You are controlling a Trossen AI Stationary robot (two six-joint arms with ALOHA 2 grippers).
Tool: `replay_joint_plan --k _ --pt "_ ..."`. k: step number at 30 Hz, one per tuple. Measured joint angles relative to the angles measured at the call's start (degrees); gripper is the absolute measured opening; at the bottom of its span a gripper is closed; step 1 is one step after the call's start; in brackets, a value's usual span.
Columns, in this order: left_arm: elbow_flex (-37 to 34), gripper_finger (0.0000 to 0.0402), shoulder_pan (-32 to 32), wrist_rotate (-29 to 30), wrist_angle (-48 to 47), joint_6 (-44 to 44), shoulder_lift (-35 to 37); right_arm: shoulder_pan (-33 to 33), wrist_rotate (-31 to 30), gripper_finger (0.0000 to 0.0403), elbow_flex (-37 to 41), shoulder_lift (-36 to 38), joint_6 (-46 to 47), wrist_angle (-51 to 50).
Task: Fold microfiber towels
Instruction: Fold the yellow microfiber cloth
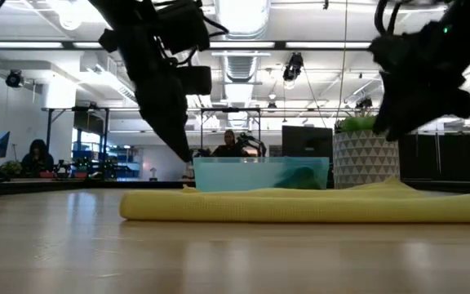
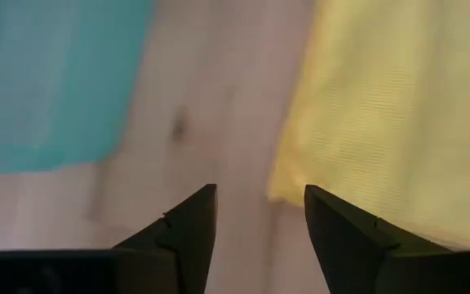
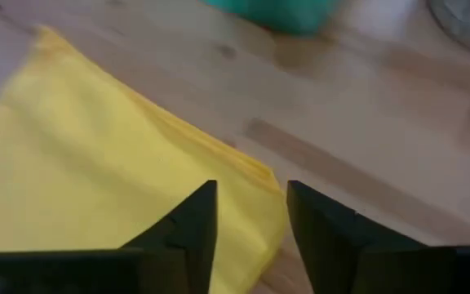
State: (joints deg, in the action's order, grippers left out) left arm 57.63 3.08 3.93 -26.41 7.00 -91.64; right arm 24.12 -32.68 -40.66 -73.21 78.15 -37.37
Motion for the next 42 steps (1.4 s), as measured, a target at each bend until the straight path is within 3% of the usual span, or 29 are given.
replay_joint_plan --k 7,13,16,21,26,31,42 --pt "0.02 0.0171 -1.39 -16.33 0.24 -1.43 1.14 3.99 2.03 0.0179 0.00 4.68 -20.43 13.22" --pt "0.02 0.0171 -8.87 -19.87 0.56 -7.14 1.32 9.79 6.93 0.0180 -0.02 1.19 -33.13 23.65" --pt "0.02 0.0171 -14.31 -18.27 2.16 -7.80 0.96 12.40 7.64 0.0180 -0.04 -2.25 -36.48 25.23" --pt "0.00 0.0171 -22.80 -5.81 6.20 -8.00 0.95 15.45 7.65 0.0180 -0.02 -8.11 -39.56 25.77" --pt "-0.02 0.0171 -26.49 2.98 11.81 -7.58 -0.04 16.37 10.37 0.0180 -0.02 -12.46 -41.98 25.64" --pt "0.04 0.0171 -26.40 3.06 13.69 -2.24 -3.54 16.27 17.31 0.0180 -0.02 -15.00 -41.73 25.23" --pt "0.20 0.0171 -26.41 1.50 14.01 6.97 -12.21 15.61 18.13 0.0180 -0.02 -17.81 -39.30 24.01"
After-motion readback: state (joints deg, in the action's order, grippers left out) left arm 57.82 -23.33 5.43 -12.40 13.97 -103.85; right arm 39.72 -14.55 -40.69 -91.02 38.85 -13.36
